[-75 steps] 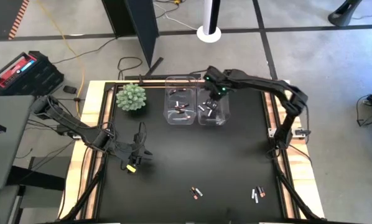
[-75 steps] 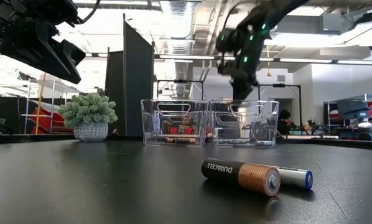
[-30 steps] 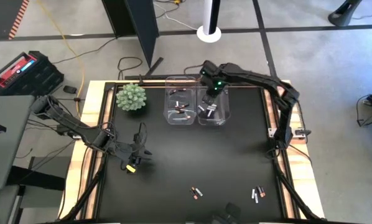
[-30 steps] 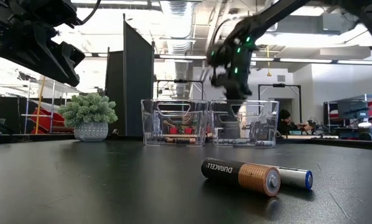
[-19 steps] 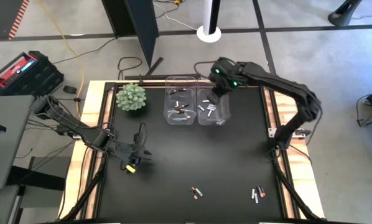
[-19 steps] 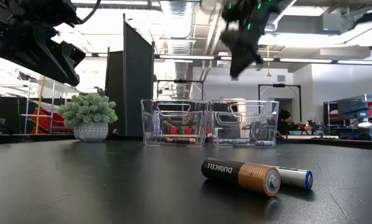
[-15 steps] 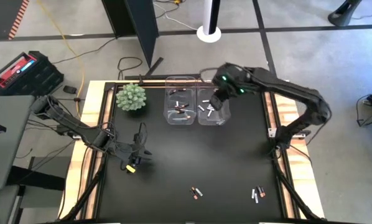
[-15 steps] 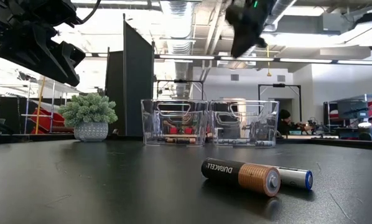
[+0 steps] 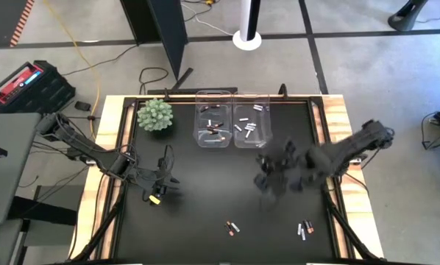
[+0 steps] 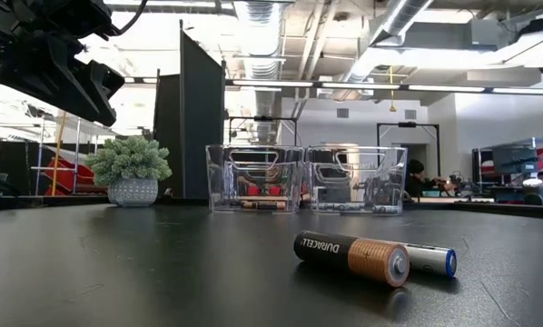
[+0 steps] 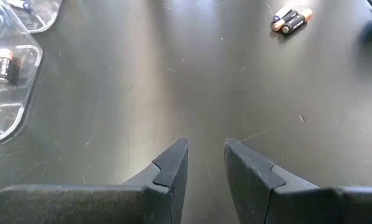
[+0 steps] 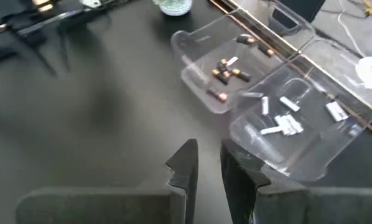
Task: Sort batteries
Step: Put the white battery into the right transparent bin
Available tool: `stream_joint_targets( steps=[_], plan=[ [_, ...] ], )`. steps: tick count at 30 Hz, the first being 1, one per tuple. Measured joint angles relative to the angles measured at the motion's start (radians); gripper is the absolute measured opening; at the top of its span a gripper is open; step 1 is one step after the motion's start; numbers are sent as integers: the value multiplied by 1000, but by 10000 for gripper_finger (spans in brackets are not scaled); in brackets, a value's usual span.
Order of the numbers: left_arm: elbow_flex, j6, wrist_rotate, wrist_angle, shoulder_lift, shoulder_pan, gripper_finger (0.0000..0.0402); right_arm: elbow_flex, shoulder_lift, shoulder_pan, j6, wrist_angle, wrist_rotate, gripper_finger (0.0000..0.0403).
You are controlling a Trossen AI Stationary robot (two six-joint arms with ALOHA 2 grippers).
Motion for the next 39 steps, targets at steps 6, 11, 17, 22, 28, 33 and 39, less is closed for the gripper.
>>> stream_joint_targets(
  steps=[6, 11, 17, 22, 28, 33, 39],
  plan=[
    [0, 0, 0, 0, 0, 0, 99, 0, 151, 196, 267, -10, 149, 88],
    [0, 0, 0, 0, 0, 0, 99, 0, 307, 263, 425, 29, 153, 88],
    [0, 0, 0, 0, 0, 0, 99, 0, 458, 294, 489, 177, 145, 88],
    [0, 0, 0, 0, 0, 0, 99, 0, 540, 304, 470, 307, 80, 88],
    [0, 0, 0, 0, 0, 0, 99, 0, 611, 324, 455, 361, -16, 87],
    [0, 0, 0, -1, 0, 0, 99, 1, 653, 357, 482, 435, -24, 86],
    [0, 0, 0, -8, 0, 0, 99, 1, 693, 374, 488, 485, -44, 86]
  ],
)
